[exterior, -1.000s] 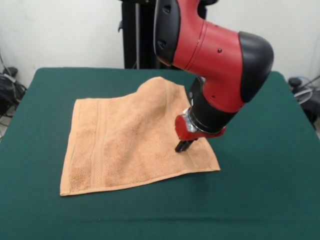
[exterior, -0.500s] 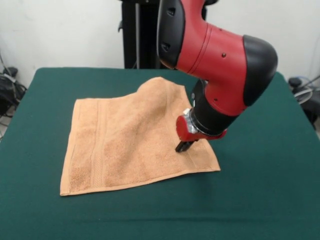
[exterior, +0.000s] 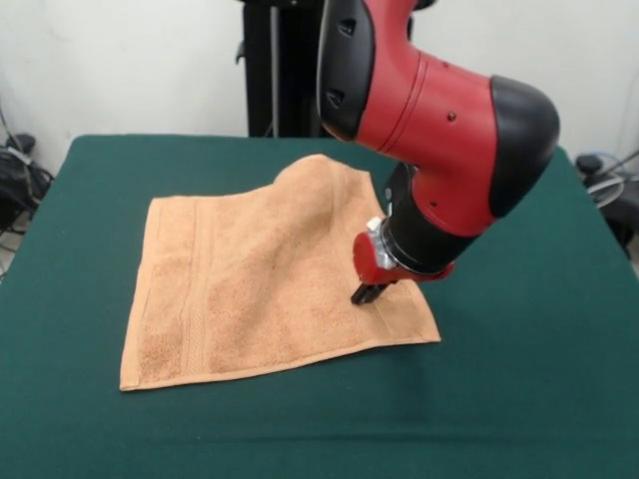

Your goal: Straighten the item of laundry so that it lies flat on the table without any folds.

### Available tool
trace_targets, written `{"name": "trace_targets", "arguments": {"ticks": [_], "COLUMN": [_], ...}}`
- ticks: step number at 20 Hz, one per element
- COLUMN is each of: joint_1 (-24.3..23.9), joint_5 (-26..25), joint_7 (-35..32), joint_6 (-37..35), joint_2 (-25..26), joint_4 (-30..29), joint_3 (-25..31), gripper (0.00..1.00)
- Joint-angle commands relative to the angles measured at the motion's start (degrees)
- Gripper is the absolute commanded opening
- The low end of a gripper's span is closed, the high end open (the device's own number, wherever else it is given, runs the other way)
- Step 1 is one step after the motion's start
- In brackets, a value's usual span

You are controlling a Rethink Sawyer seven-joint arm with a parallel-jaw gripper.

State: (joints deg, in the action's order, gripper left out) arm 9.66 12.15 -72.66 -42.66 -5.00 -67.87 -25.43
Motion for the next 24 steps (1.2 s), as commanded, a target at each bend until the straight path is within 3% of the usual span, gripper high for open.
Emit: {"name": "trace_targets", "arguments": {"ticks": [1,14,24], "joint_1": [2.6,3.8,3.7], "joint_5": [9.7,9.7,8.0], "joint_7": [-23.3,-30.2,-32.9], "joint_6": [15.3,11.9,11.1], "joint_2": [7.4,10.8,10.8], "joint_4": [9.4,15.9,16.9], "joint_3": [11.4,8.5,9.1], "gripper": [0.00,0.00,0.00]}}
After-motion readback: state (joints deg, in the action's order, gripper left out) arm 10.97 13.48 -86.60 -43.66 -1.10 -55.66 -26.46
